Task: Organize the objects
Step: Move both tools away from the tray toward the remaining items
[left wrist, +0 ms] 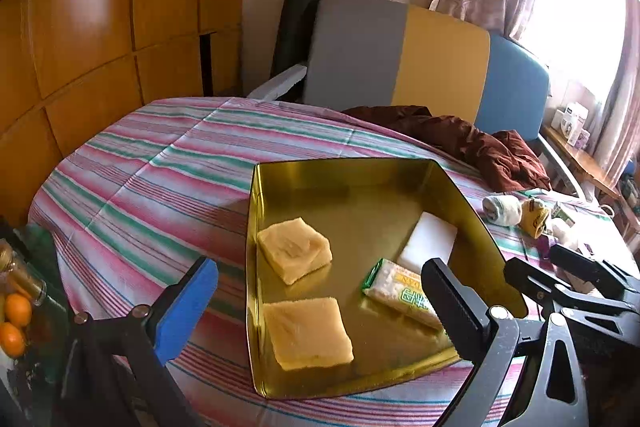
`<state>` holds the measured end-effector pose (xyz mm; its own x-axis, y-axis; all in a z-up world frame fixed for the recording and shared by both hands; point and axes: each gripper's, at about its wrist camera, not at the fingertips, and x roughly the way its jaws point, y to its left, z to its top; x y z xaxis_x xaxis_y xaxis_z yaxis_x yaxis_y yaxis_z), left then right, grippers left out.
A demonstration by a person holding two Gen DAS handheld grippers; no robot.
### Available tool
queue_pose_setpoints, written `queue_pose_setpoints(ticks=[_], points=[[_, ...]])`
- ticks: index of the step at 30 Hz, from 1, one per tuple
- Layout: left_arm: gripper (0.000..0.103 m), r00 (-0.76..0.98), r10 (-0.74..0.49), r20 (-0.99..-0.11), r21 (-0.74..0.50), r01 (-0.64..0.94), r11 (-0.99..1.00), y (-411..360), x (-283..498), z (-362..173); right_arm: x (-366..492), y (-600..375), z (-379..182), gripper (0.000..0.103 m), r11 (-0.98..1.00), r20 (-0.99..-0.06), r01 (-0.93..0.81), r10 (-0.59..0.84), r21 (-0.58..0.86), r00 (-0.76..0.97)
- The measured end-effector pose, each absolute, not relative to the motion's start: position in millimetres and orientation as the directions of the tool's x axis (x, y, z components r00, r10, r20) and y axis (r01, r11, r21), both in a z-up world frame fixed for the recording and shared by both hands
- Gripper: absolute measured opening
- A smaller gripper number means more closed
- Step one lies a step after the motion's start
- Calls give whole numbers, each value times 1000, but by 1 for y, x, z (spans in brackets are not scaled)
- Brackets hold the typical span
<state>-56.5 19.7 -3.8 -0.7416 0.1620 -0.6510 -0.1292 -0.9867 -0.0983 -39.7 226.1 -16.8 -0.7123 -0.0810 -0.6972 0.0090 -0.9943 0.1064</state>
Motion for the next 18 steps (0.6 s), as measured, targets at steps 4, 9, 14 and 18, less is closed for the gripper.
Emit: queue_pose_setpoints(ticks=[4,9,14,18], points=[[102,-751,155,-642,-70,-145,-987,25,-50,-2,-31,226,-15,84,-997,-689,9,-64,83,-722],[102,-751,178,-636,-62,-181,-982,35,-45,1,-26,236,-15,84,-996,-686,-14,-50,89,-726],[102,-746,191,-638,-49,-209,-977,45,-41,1,-18,250,-14,84,-994,-680,-47,-34,101,-733],[102,-758,164,-632,6,-217,-976,57,-37,1,-12,264,-13,84,-990,-678,-80,-18,113,-735]])
